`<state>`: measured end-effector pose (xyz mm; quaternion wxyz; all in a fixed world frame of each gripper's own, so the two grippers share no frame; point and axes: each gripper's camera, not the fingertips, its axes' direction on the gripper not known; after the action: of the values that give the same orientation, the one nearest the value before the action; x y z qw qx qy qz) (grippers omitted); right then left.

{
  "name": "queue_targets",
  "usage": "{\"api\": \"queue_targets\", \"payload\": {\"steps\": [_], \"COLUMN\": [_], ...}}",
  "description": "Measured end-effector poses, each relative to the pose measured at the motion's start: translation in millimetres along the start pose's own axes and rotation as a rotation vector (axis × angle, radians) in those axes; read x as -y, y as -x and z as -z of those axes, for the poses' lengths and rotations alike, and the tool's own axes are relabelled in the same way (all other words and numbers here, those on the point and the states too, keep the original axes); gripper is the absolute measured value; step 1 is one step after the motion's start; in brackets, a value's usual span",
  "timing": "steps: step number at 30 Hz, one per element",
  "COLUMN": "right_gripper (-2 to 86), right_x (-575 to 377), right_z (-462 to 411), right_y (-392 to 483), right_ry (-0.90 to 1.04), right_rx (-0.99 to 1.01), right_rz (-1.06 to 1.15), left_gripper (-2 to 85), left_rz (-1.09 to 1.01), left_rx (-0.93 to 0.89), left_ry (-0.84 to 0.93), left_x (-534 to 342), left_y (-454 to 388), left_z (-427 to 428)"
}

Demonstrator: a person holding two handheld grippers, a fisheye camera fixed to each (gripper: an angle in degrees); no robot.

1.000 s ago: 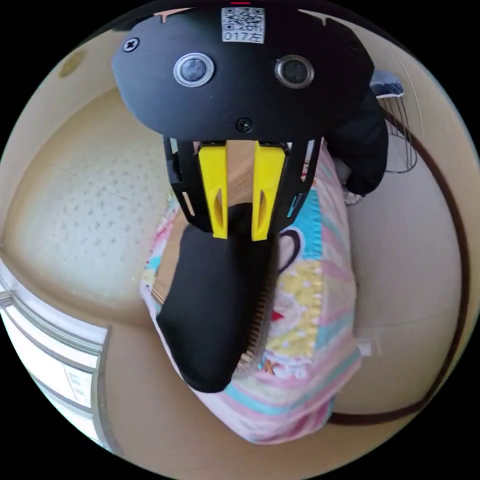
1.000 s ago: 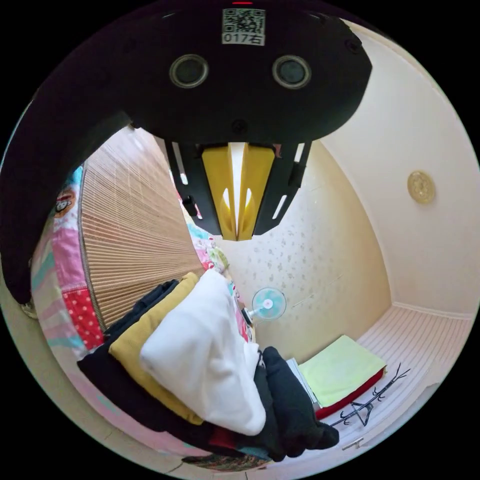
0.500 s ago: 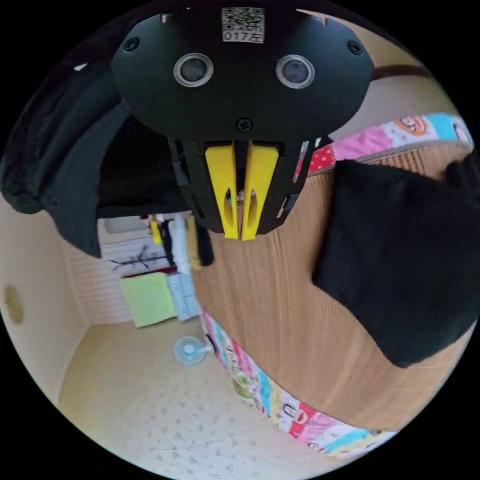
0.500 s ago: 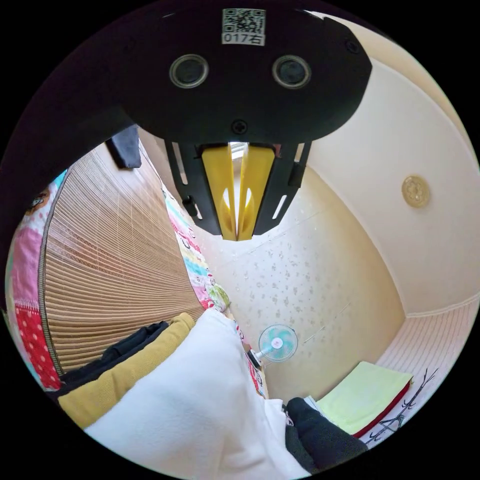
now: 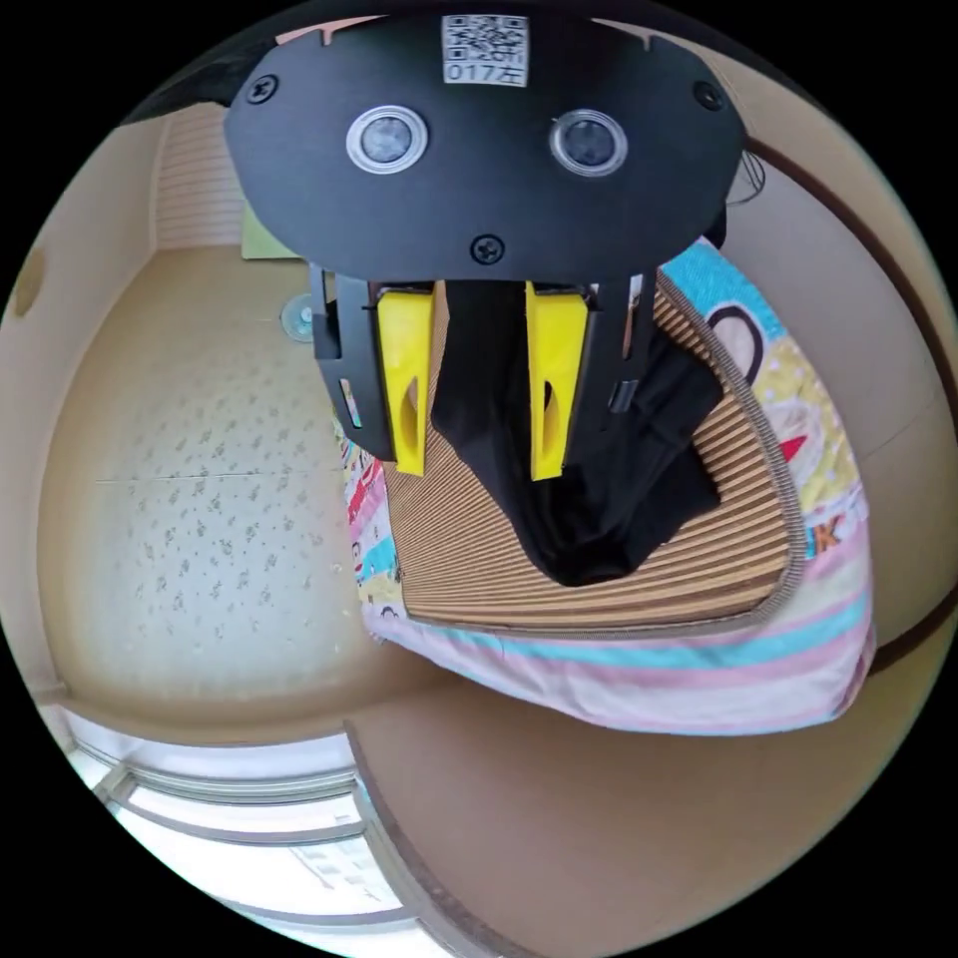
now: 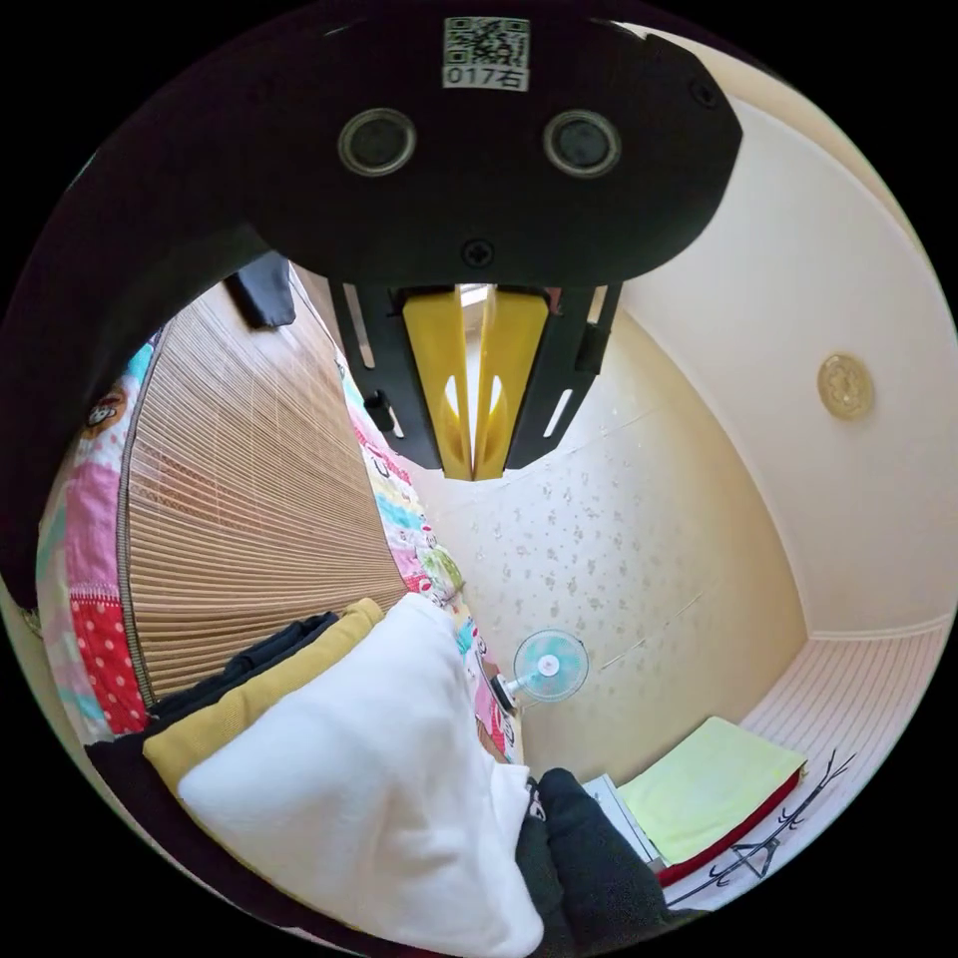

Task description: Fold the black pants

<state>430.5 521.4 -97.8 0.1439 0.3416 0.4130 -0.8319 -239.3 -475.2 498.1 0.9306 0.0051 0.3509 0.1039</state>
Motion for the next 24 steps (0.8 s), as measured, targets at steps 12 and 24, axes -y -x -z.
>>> {"api": "queue_targets", "payload": {"steps": [12, 24], "right_gripper": [0.5, 15.7], "right_x": [-1.0, -281.0], "right_z": [-136.7, -475.2], "right_y": [-55.4, -191.8], "right_ry": [0.429, 1.59], "right_rx": [-0.625, -1.041], "right_rz": [0.275, 0.993], "left_gripper": [3.3, 2.0], "left_rz": [-0.196, -0.962], "left_rx": [-0.117, -0.077], "left_ry": [0.246, 0.694], "left_x": [-107.1, -341.2], "left_y": [-11.8, -160.6], "left_z": [-69.0, -56.8]}}
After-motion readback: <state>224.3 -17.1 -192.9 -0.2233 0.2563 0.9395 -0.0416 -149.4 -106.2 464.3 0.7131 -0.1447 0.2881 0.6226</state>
